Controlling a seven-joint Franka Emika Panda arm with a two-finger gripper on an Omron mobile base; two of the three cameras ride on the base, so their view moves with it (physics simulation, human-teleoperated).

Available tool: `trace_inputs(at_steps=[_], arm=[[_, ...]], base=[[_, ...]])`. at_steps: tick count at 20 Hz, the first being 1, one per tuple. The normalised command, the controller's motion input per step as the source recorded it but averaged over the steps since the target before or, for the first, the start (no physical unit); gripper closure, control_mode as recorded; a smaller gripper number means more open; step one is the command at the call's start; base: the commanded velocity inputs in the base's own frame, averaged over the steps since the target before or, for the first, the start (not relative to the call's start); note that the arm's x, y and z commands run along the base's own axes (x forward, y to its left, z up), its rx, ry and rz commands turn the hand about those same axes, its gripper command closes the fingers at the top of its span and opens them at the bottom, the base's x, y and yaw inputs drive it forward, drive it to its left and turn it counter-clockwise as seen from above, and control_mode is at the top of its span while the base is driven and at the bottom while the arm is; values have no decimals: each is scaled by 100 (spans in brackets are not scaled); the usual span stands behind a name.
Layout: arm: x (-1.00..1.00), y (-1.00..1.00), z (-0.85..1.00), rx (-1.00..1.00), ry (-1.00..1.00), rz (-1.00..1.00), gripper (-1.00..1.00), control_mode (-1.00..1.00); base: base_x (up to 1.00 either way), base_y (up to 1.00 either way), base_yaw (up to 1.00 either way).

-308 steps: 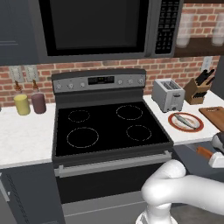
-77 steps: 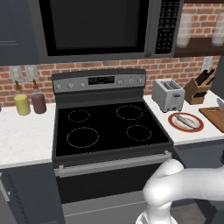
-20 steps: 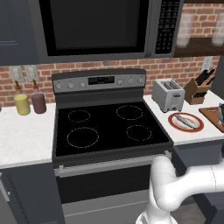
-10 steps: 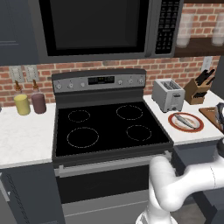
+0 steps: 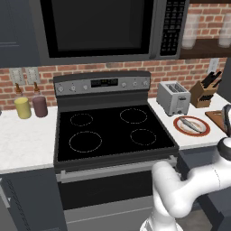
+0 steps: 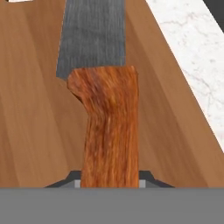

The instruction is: Pick up the knife from the drawer and place it on the cutting board. Then place the meat from the plate to the cutting board.

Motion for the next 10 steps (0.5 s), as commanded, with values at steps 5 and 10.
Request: trace_inputs(at_steps=[5,10], arm=[[0,0,-3,2,0,0,-100,-100],[-9,1,0,0,0,0,-100,-100]], base=[[0,0,0],[0,0,0]])
